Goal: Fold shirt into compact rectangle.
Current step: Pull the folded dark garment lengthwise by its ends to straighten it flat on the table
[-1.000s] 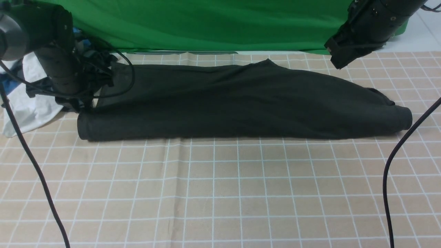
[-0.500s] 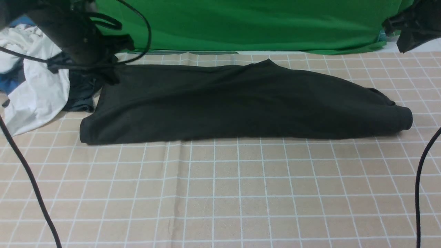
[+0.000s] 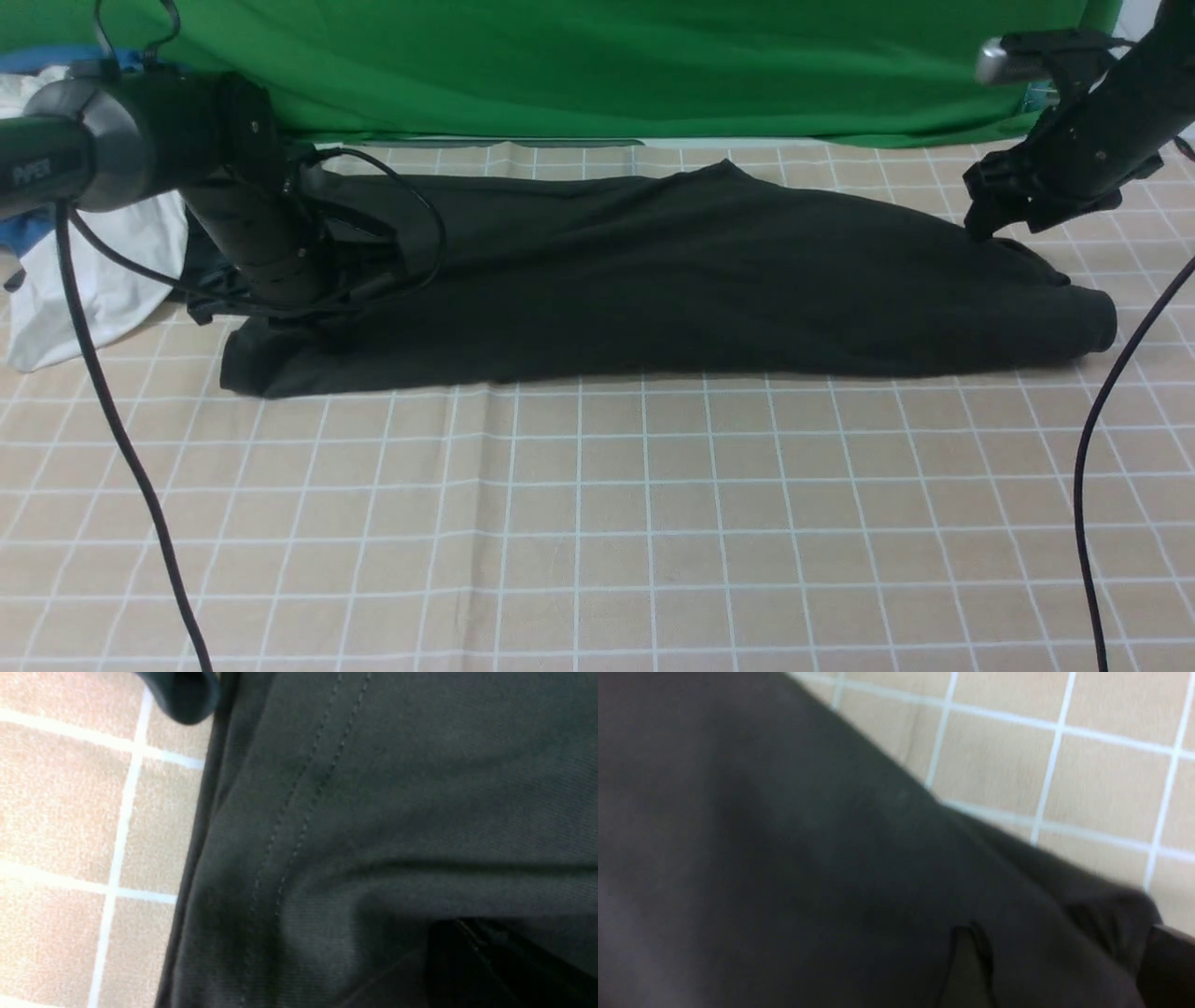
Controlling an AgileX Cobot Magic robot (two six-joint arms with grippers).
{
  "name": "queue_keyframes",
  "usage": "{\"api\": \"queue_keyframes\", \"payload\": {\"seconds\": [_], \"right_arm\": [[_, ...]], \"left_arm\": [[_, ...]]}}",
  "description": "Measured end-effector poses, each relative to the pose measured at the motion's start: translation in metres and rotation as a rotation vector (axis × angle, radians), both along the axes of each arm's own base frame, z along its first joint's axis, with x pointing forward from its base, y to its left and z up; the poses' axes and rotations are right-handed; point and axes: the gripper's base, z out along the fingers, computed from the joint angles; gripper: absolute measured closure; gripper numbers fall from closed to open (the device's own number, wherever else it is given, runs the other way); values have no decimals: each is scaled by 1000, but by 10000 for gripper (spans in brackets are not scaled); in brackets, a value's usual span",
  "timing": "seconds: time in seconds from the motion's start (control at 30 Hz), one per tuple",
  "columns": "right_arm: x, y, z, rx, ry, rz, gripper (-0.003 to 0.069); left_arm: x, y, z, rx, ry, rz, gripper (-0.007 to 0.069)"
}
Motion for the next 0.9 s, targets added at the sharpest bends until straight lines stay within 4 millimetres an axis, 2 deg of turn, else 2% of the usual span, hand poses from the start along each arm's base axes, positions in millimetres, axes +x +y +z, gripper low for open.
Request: {"api": "queue_keyframes", "payload": {"seconds": [0.3, 0.4, 0.47, 0.53, 0.77, 0.9], "right_arm": [[11, 2, -30, -30, -22, 43, 155], [12, 5, -36, -33, -17, 59, 337], [12, 6, -34, -36, -22, 64, 529], [12, 5, -30, -38, -30, 64, 591], [7, -6, 16, -59, -135, 38, 606], [8, -11, 21, -63, -171, 22, 606]], "left_arm": [[0, 1, 0, 3, -5, 0, 611], [1, 1, 0, 3, -5, 0, 611], [1, 1, 0, 4, -6, -2, 611], [1, 1, 0, 4, -6, -4, 611], [1, 1, 0, 5, -6, -8, 611], [1, 1, 0, 5, -6, -8, 611]]}}
